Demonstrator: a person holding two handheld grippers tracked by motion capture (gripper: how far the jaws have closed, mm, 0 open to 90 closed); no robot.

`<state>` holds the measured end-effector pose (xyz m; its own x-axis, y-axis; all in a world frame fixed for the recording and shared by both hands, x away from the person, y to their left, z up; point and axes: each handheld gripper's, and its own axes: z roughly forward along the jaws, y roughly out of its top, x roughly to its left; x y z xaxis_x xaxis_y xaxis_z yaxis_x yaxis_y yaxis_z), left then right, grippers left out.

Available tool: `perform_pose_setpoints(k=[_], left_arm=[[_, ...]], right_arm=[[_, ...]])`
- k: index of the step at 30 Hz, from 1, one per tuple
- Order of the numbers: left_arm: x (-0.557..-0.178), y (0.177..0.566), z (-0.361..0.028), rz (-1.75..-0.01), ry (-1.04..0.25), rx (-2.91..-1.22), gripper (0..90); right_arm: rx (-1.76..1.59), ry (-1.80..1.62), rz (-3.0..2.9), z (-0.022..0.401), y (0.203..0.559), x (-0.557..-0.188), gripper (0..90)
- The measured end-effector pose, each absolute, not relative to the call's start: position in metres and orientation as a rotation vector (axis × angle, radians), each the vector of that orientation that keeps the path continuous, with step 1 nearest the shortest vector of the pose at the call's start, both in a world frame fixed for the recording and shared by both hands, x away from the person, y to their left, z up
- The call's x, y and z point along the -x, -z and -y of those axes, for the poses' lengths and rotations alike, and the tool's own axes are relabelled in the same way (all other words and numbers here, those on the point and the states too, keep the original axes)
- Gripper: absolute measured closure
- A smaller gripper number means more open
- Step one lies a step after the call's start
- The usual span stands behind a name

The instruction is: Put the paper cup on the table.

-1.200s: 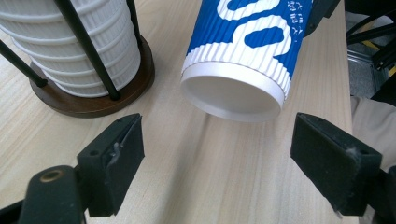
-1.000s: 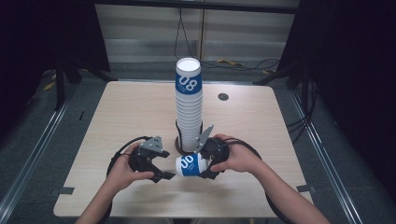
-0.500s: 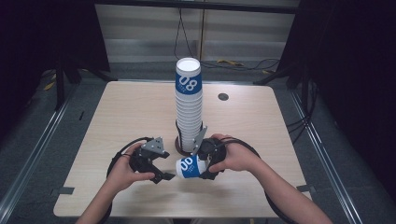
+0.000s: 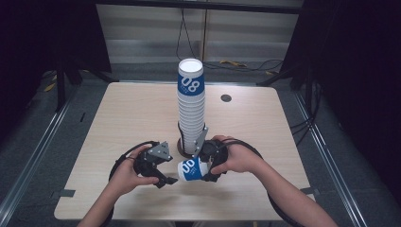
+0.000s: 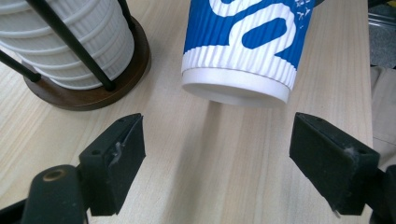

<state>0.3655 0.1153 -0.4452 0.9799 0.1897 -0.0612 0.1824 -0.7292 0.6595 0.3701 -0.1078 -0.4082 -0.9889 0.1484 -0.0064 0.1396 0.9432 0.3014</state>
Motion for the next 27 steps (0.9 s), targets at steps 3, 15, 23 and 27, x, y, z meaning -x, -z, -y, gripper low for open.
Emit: perform_pose_setpoints(k=[3,15,23,27], left_arm=[[-0.365,0.445,-0.113,-0.244,-0.023,-2.409,18.2],[-0.363,0.442,-0.109,-0.204,-0.049,-2.420,18.2],[-0.359,0.441,-0.105,-0.171,-0.063,-2.423,16.5],[-0.358,0.440,-0.104,-0.141,-0.062,-2.424,16.5]], right_arm=[[-0.237,-0.470,-3.071,0.107,0.408,-0.370,17.4],[-0.217,-0.445,-3.088,0.103,0.408,-0.372,17.4],[-0.212,-0.438,-3.090,0.101,0.409,-0.372,17.4],[-0.211,-0.435,-3.092,0.101,0.409,-0.373,17.4]])
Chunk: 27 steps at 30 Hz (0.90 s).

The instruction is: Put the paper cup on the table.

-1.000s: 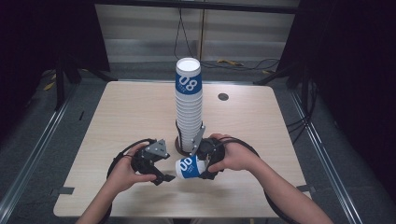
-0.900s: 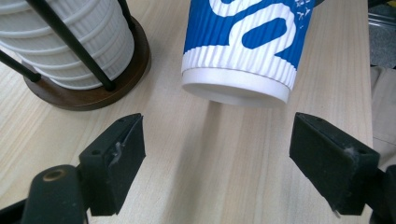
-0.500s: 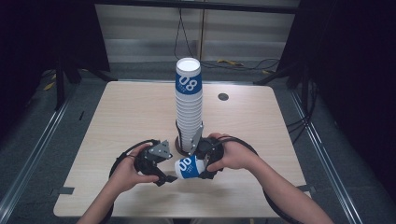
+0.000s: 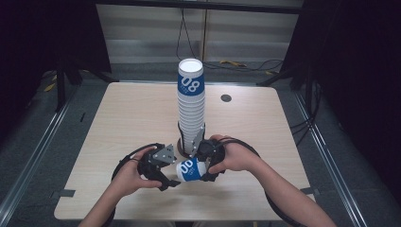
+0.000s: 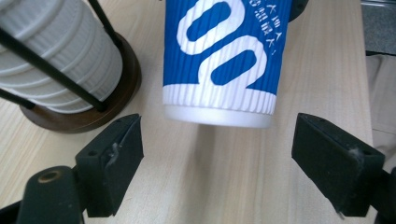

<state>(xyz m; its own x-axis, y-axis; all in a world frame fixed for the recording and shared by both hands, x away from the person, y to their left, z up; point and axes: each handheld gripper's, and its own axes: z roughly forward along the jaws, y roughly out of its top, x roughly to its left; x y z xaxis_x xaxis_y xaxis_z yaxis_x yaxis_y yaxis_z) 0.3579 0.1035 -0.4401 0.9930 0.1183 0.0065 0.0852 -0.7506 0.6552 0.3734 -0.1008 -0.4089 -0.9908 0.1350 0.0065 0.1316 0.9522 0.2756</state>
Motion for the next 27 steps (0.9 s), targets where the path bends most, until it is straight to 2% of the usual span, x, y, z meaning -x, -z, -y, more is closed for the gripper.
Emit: perform_pose_setpoints(k=[16,27], left_arm=[[-0.354,0.438,-0.090,-0.080,-0.123,-2.422,17.4],[-0.353,0.447,-0.083,-0.068,-0.156,-2.444,27.9]], right_arm=[[-0.227,-0.438,-3.086,0.096,0.401,-0.370,17.4],[-0.180,-0.442,-3.093,0.090,0.403,-0.370,17.3]])
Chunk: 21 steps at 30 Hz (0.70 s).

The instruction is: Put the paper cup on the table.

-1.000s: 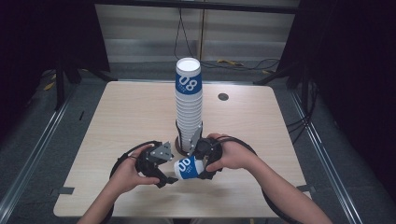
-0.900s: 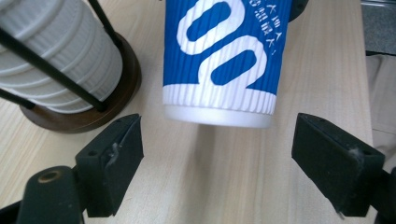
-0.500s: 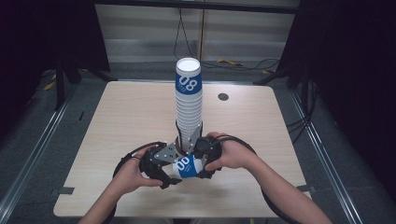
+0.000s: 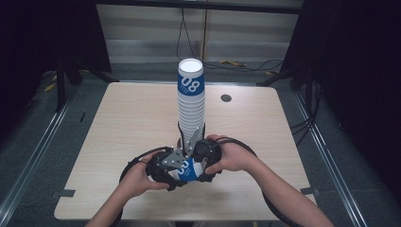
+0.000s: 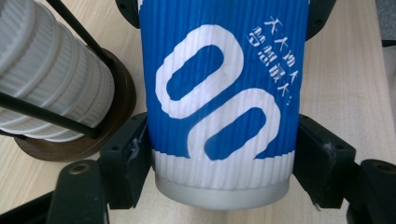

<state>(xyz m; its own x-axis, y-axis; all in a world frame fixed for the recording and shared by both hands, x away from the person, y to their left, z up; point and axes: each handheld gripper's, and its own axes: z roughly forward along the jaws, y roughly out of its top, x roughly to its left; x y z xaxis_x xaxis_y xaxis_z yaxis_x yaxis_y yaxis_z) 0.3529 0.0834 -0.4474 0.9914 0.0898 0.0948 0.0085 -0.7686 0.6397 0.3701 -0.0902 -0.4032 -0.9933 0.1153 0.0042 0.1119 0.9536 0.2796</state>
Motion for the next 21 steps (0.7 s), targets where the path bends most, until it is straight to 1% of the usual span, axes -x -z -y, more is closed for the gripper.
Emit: perform_pose_setpoints(k=[11,12,16,19,21], left_arm=[[-0.3535,0.4466,-0.0829,-0.058,-0.151,-2.469,28.8],[-0.3533,0.4472,-0.0825,-0.058,-0.167,-2.467,28.8],[-0.3540,0.4470,-0.0820,-0.057,-0.142,-2.491,29.1],[-0.3536,0.4483,-0.0818,-0.069,-0.155,-2.487,29.4],[-0.3542,0.4477,-0.0821,-0.066,-0.130,-2.495,29.5]], right_arm=[[-0.167,-0.450,-3.092,0.0877,0.4046,-0.3711,17.3],[-0.171,-0.447,-3.091,0.0877,0.4044,-0.3709,17.3],[-0.173,-0.449,-3.091,0.0875,0.4059,-0.3707,17.1],[-0.192,-0.454,-3.089,0.0878,0.4071,-0.3699,16.8],[-0.178,-0.472,-3.089,0.0880,0.4081,-0.3708,16.3]])
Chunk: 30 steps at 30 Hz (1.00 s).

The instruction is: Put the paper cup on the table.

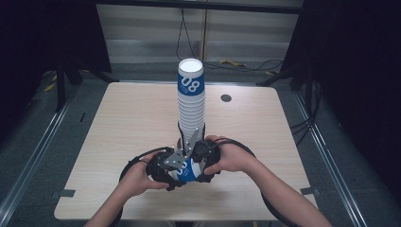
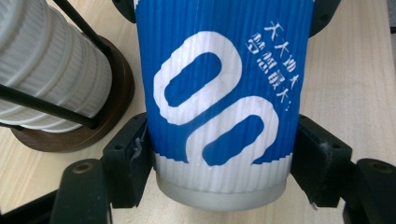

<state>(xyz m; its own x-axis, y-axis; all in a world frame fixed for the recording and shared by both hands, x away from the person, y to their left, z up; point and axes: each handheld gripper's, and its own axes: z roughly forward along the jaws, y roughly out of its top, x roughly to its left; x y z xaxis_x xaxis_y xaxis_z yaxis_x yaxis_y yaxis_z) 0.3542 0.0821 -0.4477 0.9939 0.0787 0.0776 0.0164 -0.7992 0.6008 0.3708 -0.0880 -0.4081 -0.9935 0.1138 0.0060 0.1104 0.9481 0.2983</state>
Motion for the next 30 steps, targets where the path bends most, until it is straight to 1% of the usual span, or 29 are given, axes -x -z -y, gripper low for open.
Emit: perform_pose_setpoints(k=[2,3,6,8,14,19,21,30], left_arm=[[-0.355,0.448,-0.083,-0.069,-0.124,-2.487,29.4],[-0.355,0.449,-0.084,-0.071,-0.142,-2.475,29.5],[-0.357,0.448,-0.088,-0.071,-0.121,-2.446,29.4],[-0.357,0.447,-0.091,-0.100,-0.089,-2.441,29.4],[-0.362,0.448,-0.100,-0.140,-0.062,-2.402,29.5],[-0.362,0.449,-0.102,-0.147,-0.097,-2.415,29.5],[-0.362,0.449,-0.103,-0.153,-0.078,-2.409,29.4],[-0.365,0.449,-0.109,-0.180,-0.068,-2.363,29.4]], right_arm=[[-0.196,-0.479,-3.092,0.088,0.408,-0.370,15.7],[-0.197,-0.497,-3.084,0.089,0.407,-0.370,15.3],[-0.184,-0.540,-3.066,0.091,0.406,-0.370,14.5],[-0.200,-0.574,-3.060,0.093,0.405,-0.370,13.9],[-0.240,-0.641,-3.033,0.102,0.405,-0.371,13.1],[-0.257,-0.686,-3.018,0.107,0.405,-0.372,13.1],[-0.253,-0.724,-3.011,0.110,0.405,-0.373,13.1],[-0.265,-0.822,-2.958,0.122,0.402,-0.373,13.1]])
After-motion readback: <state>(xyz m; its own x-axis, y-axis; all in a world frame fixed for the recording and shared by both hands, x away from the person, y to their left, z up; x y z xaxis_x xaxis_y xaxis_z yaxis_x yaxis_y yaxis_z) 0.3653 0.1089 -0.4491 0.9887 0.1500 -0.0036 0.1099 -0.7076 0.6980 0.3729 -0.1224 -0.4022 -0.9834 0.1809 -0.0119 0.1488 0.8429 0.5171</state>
